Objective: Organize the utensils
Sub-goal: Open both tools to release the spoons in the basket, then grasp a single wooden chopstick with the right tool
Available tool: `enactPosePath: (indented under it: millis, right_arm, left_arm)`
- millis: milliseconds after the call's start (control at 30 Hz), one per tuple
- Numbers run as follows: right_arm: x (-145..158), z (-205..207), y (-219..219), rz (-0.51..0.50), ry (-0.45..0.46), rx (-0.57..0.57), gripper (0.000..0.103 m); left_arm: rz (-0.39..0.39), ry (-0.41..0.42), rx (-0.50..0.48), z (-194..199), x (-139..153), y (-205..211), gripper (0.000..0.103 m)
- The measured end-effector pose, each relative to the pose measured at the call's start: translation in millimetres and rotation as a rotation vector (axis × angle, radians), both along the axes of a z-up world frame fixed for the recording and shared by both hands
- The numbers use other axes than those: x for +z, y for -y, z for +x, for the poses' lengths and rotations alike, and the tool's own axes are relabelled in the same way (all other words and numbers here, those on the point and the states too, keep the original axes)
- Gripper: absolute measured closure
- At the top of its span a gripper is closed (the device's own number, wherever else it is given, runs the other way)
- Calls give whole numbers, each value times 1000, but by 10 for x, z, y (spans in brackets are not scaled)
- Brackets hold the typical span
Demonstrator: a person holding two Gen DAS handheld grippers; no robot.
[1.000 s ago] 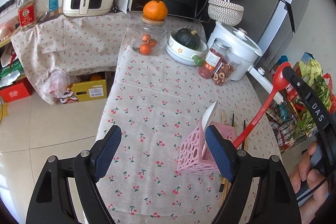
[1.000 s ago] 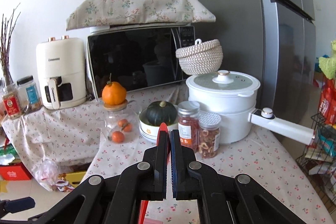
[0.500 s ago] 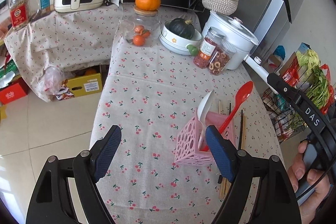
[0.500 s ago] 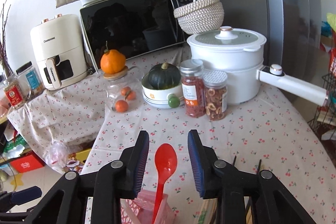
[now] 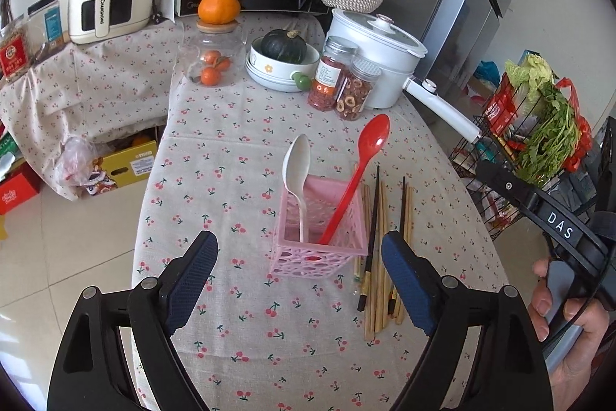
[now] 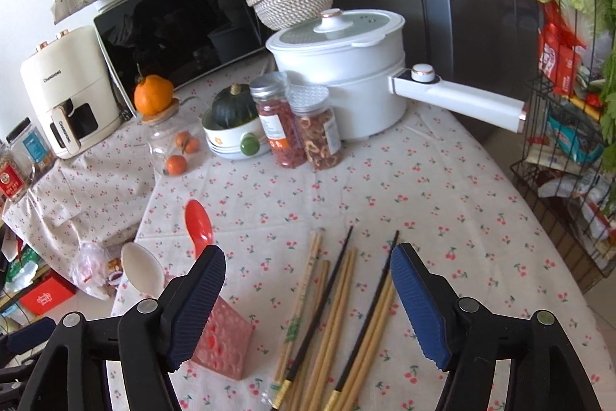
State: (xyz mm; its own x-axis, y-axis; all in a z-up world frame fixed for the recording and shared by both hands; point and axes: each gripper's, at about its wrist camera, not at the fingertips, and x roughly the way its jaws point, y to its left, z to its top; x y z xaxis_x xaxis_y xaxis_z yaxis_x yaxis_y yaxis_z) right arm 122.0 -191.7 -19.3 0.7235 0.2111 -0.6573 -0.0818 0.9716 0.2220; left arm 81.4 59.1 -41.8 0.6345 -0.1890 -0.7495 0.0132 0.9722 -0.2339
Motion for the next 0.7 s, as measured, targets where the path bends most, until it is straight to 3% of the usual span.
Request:
enactPosePath:
  millis: [233, 433, 600, 700]
  right_arm:
    - [-482, 158, 166, -116, -139, 4, 23]
    - [-969, 474, 428, -47, -316, -32, 24]
    - [-1294, 716, 571, 54, -428, -55, 51]
    - [-1406, 817, 551, 71, -455, -48, 62]
  left_arm:
    - [13, -57, -59, 17, -168, 201, 14]
    - [-11, -102, -93, 62, -329, 289, 14]
    - [-26, -127, -141, 102, -412, 369, 14]
    - [-39, -134, -168, 117, -432, 402, 14]
